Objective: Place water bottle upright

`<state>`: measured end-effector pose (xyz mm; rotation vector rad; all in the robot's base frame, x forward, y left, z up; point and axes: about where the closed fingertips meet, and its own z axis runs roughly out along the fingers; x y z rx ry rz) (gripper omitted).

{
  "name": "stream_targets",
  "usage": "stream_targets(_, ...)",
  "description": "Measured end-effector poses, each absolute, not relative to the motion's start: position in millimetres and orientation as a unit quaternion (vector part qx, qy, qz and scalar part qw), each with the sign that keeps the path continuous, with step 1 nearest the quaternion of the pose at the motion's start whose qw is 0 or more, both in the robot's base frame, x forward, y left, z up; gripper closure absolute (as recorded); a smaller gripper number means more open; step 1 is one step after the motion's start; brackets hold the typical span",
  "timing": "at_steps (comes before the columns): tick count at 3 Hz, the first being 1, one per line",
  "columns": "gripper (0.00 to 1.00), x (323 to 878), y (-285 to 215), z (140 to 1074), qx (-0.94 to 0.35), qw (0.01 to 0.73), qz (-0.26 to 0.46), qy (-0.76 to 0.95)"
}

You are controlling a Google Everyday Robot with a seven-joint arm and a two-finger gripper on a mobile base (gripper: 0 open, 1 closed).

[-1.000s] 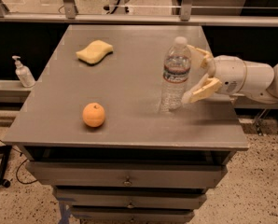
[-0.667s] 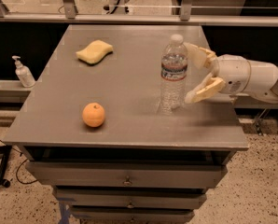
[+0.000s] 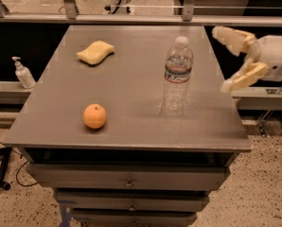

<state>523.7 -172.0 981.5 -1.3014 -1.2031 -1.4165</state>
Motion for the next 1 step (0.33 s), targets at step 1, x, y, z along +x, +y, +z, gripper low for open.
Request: stream_targets(1, 0.00, 524.4, -185.6, 992.1, -0.520, 0.420, -0.572, -0.475)
